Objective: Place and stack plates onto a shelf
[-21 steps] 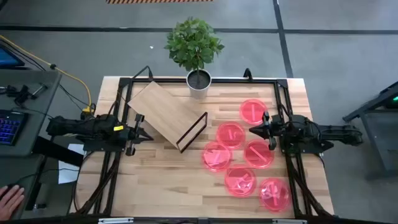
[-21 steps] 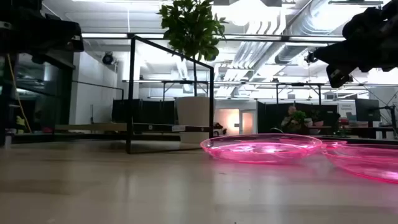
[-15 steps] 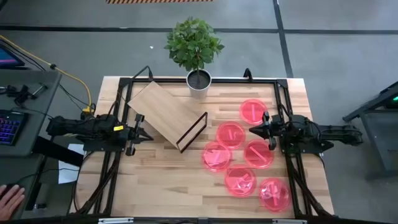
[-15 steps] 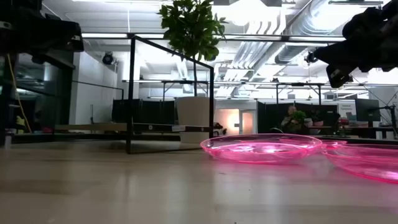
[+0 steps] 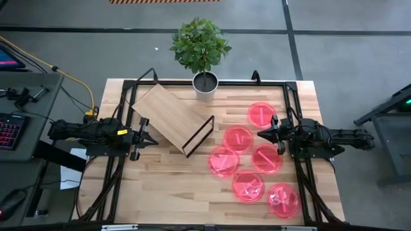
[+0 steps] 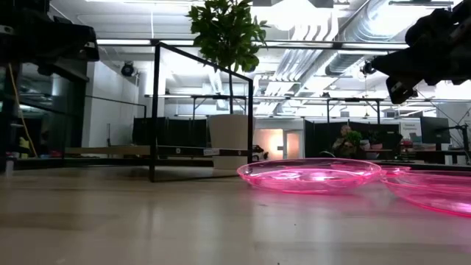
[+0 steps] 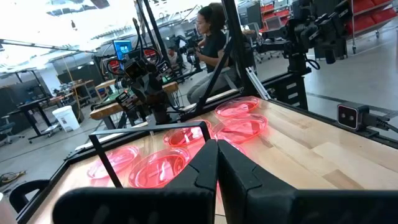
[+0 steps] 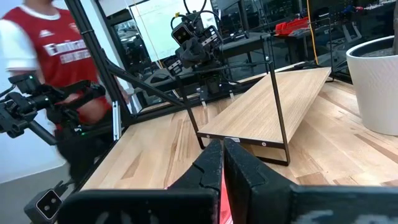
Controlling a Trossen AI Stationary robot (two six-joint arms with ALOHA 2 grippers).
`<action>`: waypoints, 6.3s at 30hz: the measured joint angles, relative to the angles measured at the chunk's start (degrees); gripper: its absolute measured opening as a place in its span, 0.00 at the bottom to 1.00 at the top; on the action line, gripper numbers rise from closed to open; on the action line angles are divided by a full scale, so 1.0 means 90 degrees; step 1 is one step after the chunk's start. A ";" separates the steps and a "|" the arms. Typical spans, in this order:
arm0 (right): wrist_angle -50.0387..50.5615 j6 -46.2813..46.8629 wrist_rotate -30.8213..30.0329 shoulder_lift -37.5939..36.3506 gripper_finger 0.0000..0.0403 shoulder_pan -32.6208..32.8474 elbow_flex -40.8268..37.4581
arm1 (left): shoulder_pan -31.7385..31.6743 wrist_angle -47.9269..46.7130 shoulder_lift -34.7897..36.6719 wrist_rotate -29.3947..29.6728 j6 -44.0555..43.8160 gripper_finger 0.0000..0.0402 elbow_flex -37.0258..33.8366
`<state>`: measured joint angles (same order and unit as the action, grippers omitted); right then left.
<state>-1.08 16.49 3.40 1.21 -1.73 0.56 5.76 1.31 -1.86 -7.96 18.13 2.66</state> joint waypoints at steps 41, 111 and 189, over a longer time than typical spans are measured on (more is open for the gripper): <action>-0.0001 0.0000 0.0000 0.0000 0.00 -0.0001 0.0000 | 0.0000 0.0000 0.0000 0.0000 0.0002 0.00 0.0000; 0.4664 1.0117 -0.3119 0.7914 0.36 -0.1742 0.3152 | 0.0002 -0.0023 -0.0001 -0.0001 0.0002 0.00 0.0000; 0.2967 0.6361 -0.3323 0.4546 0.00 -0.2306 0.2870 | 0.0001 -0.0021 -0.0001 0.0000 0.0001 0.00 0.0000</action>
<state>25.63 73.74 -26.50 42.13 -22.48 26.39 5.77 1.13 -1.87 -7.95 18.14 2.66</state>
